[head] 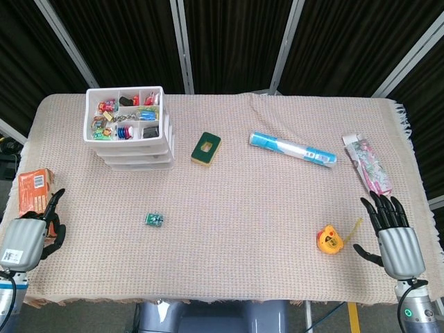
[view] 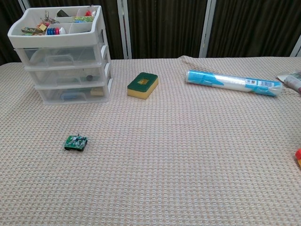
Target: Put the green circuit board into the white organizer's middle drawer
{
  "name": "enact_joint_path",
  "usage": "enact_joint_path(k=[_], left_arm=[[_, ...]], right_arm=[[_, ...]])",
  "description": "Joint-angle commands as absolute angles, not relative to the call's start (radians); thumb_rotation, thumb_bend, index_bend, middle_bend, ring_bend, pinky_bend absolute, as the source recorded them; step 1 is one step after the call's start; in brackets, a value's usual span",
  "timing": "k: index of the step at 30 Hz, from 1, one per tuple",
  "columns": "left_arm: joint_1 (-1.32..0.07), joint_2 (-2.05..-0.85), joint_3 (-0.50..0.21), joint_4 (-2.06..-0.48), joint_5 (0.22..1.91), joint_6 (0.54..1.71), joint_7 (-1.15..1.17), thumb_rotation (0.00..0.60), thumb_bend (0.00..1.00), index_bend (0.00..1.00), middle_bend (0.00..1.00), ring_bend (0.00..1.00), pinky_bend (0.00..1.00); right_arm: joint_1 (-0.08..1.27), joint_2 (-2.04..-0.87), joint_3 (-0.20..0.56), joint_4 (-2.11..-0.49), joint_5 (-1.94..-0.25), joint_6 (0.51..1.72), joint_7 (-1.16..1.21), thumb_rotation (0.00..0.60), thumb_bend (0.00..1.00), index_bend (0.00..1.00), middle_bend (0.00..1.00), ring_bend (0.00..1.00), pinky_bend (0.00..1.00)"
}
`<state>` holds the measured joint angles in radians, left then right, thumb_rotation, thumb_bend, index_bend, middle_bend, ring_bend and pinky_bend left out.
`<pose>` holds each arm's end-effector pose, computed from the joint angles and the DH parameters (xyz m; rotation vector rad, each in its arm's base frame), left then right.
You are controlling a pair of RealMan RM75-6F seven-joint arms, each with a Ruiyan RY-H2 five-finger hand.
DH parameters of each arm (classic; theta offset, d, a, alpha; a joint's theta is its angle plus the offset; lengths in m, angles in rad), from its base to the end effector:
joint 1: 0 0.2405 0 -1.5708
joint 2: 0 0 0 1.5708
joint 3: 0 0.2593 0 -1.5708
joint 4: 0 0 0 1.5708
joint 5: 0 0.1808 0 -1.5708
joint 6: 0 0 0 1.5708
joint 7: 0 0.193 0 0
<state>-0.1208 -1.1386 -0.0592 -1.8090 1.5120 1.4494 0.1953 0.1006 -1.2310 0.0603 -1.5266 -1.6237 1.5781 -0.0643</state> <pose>-0.2545 0.2352 0.1615 -1.4513 -0.9095 -0.9487 -0.2763 -0.2321 0.1680 1.4404 -0.7380 1.0179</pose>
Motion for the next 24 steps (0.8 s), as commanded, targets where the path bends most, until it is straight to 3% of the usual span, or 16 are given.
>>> enact_joint_path(k=[1,11,24], left_arm=[[-0.19,-1.128,-0.117,-1.908,1.365,1.312,0.084,0.6,0.73,0.0,0.92,0.87,0.64],[-0.344,-1.121,-0.261,-1.974,0.964,0.984,-0.191,0.6,0.75,0.0,0.94,0.9,0.67],[-0.472,-1.201,-0.336,-1.834,0.773,0.852,-0.26,0.6,0.75,0.0,0.95,0.9,0.67]], right_arm=[[0.101,-1.231,0.061,-1.527,-1.622,1.576,-0.064,0.6,0.0,0.09,0.0,0.0,0.0],[0.101,-1.23,0.062,-1.527,-1.621,1.576,-0.064,0.6,0.0,0.09,0.0,0.0,0.0],[0.101,-1.228,0.061,-1.533,-1.617,1.571,-0.062,0.6,0.0,0.09,0.0,0.0,0.0]])
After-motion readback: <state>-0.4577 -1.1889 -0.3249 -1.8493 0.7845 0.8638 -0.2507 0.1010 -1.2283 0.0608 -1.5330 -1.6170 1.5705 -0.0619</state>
